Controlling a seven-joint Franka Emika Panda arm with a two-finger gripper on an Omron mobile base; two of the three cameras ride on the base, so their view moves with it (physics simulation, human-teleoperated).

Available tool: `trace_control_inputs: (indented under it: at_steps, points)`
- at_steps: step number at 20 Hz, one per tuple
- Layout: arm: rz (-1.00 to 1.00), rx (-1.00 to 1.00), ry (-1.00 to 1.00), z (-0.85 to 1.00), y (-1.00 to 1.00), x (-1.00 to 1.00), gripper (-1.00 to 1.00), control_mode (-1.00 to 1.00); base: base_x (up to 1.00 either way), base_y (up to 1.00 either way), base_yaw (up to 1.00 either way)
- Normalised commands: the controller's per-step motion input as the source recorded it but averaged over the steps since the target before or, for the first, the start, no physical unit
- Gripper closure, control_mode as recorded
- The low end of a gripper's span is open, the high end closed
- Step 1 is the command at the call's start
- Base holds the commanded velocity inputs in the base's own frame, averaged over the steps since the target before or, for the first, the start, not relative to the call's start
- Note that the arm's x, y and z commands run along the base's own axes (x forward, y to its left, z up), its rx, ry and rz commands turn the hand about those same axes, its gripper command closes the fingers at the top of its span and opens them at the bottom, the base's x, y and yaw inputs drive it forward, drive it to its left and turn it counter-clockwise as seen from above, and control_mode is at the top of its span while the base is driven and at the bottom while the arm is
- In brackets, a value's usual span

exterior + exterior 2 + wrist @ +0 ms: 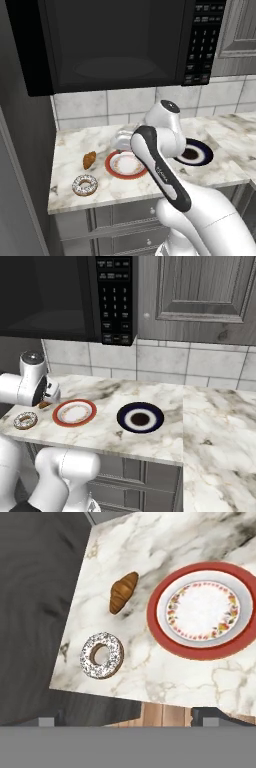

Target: Place the pastries on the plates.

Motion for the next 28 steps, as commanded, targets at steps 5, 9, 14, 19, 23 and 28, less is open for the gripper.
trace_control_inputs:
  at_steps: [5, 9, 14, 19, 23, 28]
  points:
    - [0.0, 0.0, 0.05, -0.08, 0.39, 0.26, -1.0, -1.0, 0.0, 0.0, 0.0]
    - [-0.01, 0.03, 0.0, -0.15, 0.04, 0.24, -1.0, -1.0, 0.0, 0.0, 0.0]
    - [-0.01, 0.0, 0.08, -0.18, 0.0, 0.41, -1.0, -1.0, 0.0, 0.0, 0.0]
    - [-0.06, 0.0, 0.07, -0.22, 0.3, 0.22, -1.0, -1.0, 0.0, 0.0, 0.0]
    - [-0.13, 0.0, 0.08, -0.01, 0.45, 0.08, -1.0, -1.0, 0.0, 0.0, 0.0]
    - [-0.12, 0.0, 0.06, -0.09, 0.38, 0.11, -1.0, -1.0, 0.0, 0.0, 0.0]
